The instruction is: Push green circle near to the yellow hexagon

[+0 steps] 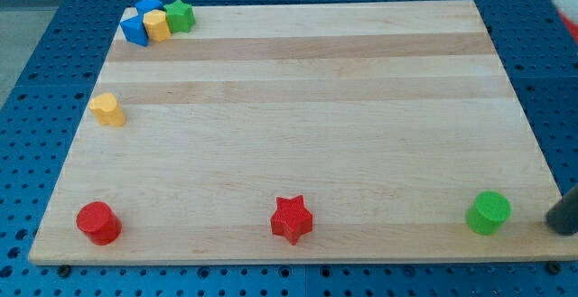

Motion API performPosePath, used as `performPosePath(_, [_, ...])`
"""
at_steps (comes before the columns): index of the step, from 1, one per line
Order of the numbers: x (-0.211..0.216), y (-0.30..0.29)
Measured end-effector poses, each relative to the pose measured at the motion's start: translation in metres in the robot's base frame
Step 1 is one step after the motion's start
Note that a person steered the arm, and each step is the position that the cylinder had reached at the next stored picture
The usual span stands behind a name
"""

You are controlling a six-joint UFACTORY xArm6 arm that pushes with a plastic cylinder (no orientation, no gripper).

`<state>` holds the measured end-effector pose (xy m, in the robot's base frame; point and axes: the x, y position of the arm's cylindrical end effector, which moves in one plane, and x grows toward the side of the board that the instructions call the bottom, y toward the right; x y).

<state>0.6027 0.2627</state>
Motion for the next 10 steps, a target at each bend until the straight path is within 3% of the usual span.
performPosePath(2, [0.014,-0.065])
performPosePath(5, [0.000,-0.034])
performPosePath(8, [-0.024,-0.089])
performPosePath(10, [-0.030,-0.051])
